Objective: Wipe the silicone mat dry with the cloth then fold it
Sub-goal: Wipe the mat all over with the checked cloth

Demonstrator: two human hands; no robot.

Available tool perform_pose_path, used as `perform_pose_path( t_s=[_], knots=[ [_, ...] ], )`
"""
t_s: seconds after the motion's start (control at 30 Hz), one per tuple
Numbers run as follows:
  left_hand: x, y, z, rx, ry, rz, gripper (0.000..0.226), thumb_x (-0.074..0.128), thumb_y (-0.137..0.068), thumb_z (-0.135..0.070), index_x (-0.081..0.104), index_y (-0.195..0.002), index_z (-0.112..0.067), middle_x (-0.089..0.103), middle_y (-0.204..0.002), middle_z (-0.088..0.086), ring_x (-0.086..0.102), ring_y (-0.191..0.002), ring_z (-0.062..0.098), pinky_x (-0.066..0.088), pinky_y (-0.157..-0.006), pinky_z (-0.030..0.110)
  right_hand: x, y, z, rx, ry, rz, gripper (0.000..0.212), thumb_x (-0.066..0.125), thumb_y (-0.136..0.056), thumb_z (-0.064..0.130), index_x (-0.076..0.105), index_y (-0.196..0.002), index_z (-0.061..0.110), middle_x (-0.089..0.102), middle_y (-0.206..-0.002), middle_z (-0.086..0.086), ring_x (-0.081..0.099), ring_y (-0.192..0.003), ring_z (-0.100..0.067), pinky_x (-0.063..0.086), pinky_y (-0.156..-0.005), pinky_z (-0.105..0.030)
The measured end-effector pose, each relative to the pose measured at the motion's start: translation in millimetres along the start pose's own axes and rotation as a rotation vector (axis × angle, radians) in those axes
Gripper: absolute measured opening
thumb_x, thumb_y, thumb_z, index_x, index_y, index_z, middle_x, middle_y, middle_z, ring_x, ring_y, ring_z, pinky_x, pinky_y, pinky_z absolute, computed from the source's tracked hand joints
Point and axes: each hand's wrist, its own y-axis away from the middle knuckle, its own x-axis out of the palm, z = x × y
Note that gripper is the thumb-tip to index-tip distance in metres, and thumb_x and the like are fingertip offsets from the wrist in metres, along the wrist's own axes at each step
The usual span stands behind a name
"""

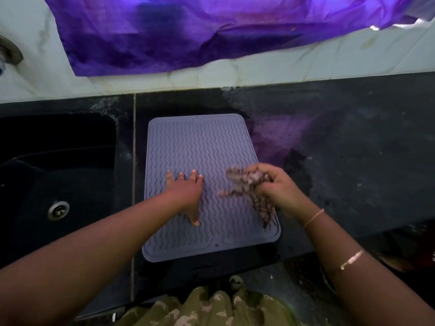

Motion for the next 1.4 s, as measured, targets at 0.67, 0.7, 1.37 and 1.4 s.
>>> perform_pose_path(
  t_s=[0.67,0.7,1.37,1.4],
  knots=[
    [-61,-58,29,-0.148,0.119,-0.300,0.057,0.074,-0.075,-0.037,0.050,-0.123,-0.017,0.055,-0.117,0.003,0.054,-0.108,0.023,0.046,-0.088,0.037,31,-172,-25,0.131,0.589,-0.346,0.065,0.059,-0.080,0.049,0.039,-0.131,0.013,0.046,-0.130,-0.019,0.048,-0.118,-0.039,0.040,-0.099,-0.044],
    [-66,-64,30,-0.159,0.094,-0.284,0.074,0.079,-0.069,-0.041,0.044,-0.129,-0.017,0.051,-0.127,0.004,0.051,-0.116,0.025,0.043,-0.092,0.039,38,-174,-28,0.138,0.723,-0.308,0.070,0.058,-0.080,0.053,0.036,-0.134,0.014,0.043,-0.133,-0.020,0.045,-0.120,-0.040,0.039,-0.100,-0.046],
    [-95,-122,32,-0.006,-0.377,-0.102,0.087,0.055,-0.090,-0.028,-0.004,-0.149,-0.002,-0.004,-0.157,0.019,0.006,-0.145,0.032,0.008,-0.117,0.047,-2,-234,-38,-0.026,1.106,-0.081,0.057,0.051,-0.080,0.014,0.043,-0.134,0.032,0.044,-0.136,-0.009,0.042,-0.122,-0.037,0.037,-0.099,-0.049],
    [-95,-123,33,0.003,-0.374,-0.097,0.086,0.054,-0.091,-0.028,-0.004,-0.149,-0.001,-0.004,-0.157,0.019,0.006,-0.145,0.032,0.008,-0.117,0.047,-3,-225,-40,-0.047,1.105,-0.074,0.057,0.051,-0.079,0.014,0.044,-0.132,0.032,0.045,-0.134,-0.008,0.043,-0.120,-0.036,0.039,-0.097,-0.047]
  ],
)
